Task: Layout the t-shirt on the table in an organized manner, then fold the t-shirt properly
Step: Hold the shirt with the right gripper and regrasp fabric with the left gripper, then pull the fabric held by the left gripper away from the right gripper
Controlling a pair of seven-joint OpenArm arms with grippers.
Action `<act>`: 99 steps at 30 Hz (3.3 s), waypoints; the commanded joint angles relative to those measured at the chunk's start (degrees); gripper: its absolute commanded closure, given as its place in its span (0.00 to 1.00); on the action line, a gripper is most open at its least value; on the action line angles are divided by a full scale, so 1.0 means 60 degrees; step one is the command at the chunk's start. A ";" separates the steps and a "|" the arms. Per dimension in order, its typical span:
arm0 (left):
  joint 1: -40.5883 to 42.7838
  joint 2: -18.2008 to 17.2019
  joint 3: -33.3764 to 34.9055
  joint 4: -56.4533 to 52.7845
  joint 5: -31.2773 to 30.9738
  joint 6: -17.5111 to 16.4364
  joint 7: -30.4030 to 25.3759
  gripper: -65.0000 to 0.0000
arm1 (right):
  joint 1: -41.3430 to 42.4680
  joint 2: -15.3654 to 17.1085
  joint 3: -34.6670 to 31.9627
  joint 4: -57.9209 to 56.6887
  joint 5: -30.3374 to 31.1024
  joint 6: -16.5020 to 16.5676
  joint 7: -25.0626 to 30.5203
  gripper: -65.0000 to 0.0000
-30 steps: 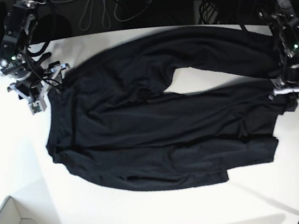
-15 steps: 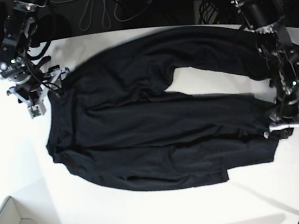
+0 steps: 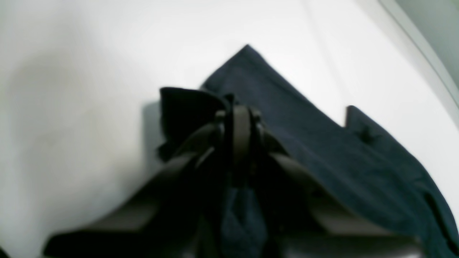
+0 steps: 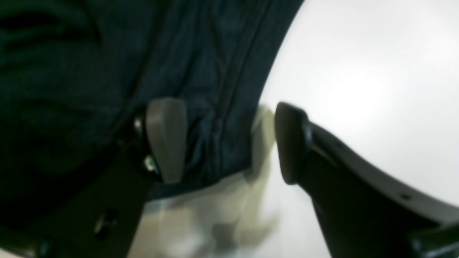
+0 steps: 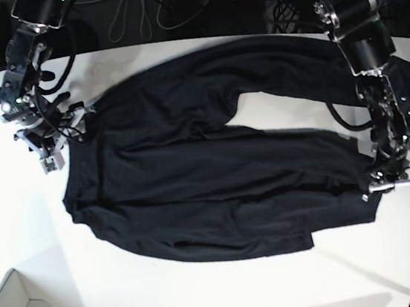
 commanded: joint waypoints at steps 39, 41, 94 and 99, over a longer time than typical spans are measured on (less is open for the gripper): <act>-0.0986 0.1584 -0.2518 0.2068 0.0012 -0.0066 0.2560 1.00 | 0.0068 0.0860 0.0858 -0.1447 0.0046 -0.0018 0.0940 1.00; -0.1367 0.1467 -0.2503 0.1248 0.0026 -0.0066 0.2032 1.00 | 0.0054 0.0845 0.0858 -0.1447 0.0046 -0.0018 0.0940 1.00; -0.1470 -0.0130 0.0032 -0.2533 0.0012 -0.0169 -0.1177 0.95 | 0.0098 0.0772 0.0844 -0.1462 0.0046 -0.0018 0.0940 1.00; -0.1455 -0.0130 0.0032 -0.2533 0.0012 -0.0169 -0.1162 1.00 | 0.0083 0.0772 0.0844 -0.1462 0.0046 -0.0018 0.0940 1.00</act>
